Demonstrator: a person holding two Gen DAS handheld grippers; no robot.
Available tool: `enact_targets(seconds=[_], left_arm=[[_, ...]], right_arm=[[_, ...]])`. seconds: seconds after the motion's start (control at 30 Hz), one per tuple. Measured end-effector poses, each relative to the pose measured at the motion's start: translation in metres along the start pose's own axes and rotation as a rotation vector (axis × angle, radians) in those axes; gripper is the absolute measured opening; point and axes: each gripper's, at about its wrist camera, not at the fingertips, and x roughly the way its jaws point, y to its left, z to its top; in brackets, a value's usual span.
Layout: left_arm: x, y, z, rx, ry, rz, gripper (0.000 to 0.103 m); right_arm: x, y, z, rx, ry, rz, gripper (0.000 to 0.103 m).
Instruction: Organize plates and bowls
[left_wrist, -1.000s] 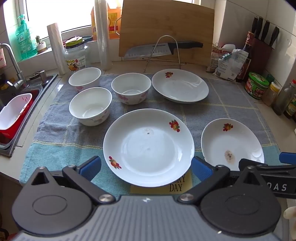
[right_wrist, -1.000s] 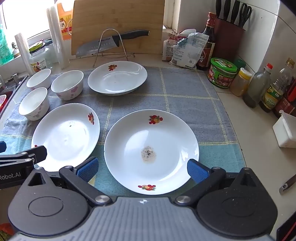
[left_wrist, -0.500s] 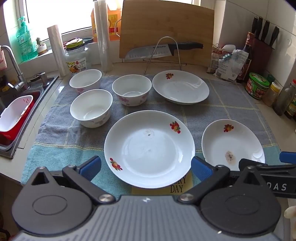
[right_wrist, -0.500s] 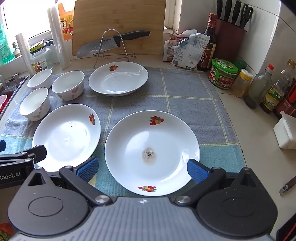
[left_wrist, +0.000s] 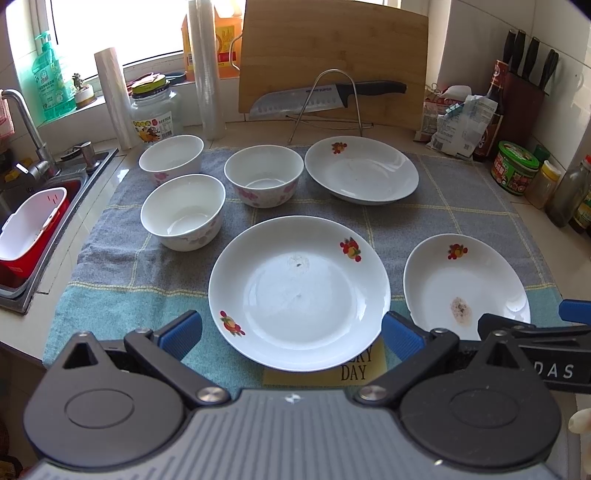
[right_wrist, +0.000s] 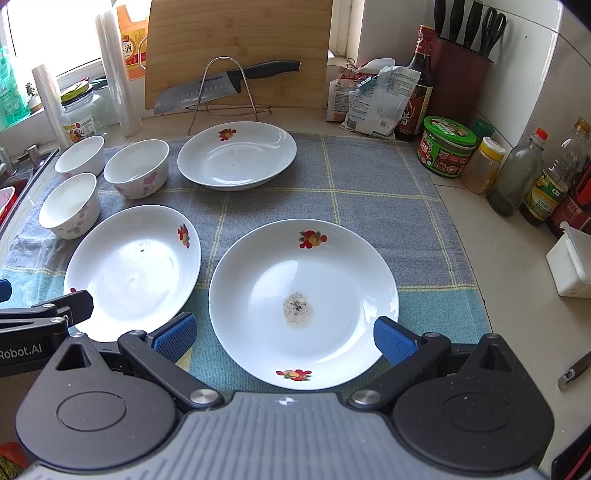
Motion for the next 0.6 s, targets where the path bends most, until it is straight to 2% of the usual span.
enact_targets(seconds=[0.6], left_arm=[[-0.0028,0.0003,-0.0007,0.004,-0.003,0.000,0.102]], right_arm=[[-0.0027,0.0016,-0.0036,-0.009,-0.012,0.001,0.103]])
